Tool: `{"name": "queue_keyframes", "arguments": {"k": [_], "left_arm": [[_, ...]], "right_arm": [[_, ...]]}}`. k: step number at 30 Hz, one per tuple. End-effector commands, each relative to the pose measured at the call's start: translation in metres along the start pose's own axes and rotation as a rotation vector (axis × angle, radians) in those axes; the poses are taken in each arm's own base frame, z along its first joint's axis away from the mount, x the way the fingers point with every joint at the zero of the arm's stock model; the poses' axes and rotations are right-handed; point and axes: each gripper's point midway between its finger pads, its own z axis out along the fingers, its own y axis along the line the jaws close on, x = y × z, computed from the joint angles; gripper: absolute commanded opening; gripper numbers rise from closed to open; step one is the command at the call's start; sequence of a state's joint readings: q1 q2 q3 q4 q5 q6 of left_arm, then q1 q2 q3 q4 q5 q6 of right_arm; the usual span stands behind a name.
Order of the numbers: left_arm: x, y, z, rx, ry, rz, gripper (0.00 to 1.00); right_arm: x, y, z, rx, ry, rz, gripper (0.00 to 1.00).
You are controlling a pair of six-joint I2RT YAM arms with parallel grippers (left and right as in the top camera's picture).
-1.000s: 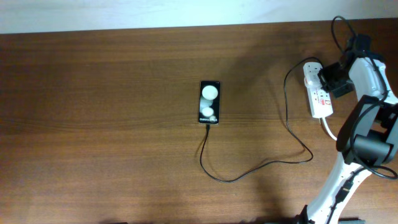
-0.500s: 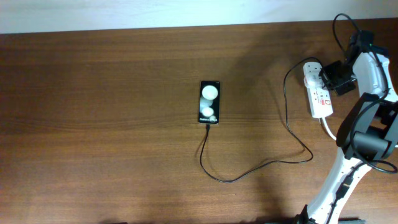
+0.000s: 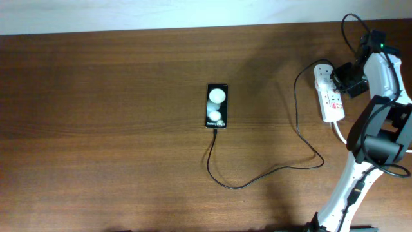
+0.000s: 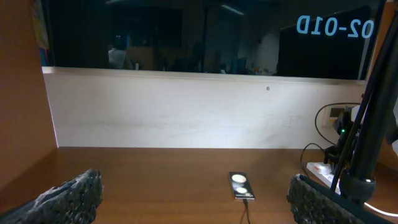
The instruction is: Plug charger to phone and switch on socket
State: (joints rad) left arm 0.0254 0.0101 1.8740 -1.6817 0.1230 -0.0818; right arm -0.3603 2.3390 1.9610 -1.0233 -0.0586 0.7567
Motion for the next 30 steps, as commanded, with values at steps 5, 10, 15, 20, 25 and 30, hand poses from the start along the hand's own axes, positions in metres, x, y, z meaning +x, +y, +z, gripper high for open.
{"name": "queue_keyframes", "arguments": {"k": [5,10,15,20,25,30], "left_arm": [[-0.001,0.002,0.000,-0.004,-0.005,0.012,0.99],[0.000,0.002,0.000,-0.004,-0.003,0.012,0.99],[0.002,0.002,0.000,-0.005,0.005,0.011,0.99],[0.002,0.002,0.000,-0.005,0.005,0.011,0.99],[0.002,0.002,0.000,-0.005,0.005,0.011,0.99],[0.002,0.002,0.000,-0.005,0.005,0.011,0.99]], "right_arm": [[0.078,0.039,0.057,-0.050,0.220,-0.146,0.04],[0.066,0.006,0.009,0.118,0.125,-0.181,0.04],[0.061,-0.016,-0.080,0.182,0.011,-0.191,0.04],[0.079,-0.045,-0.177,0.180,-0.072,-0.193,0.04],[0.141,-0.084,-0.284,0.066,-0.134,-0.365,0.04],[0.221,-0.081,-0.354,-0.248,-0.203,-0.629,0.53]]}}
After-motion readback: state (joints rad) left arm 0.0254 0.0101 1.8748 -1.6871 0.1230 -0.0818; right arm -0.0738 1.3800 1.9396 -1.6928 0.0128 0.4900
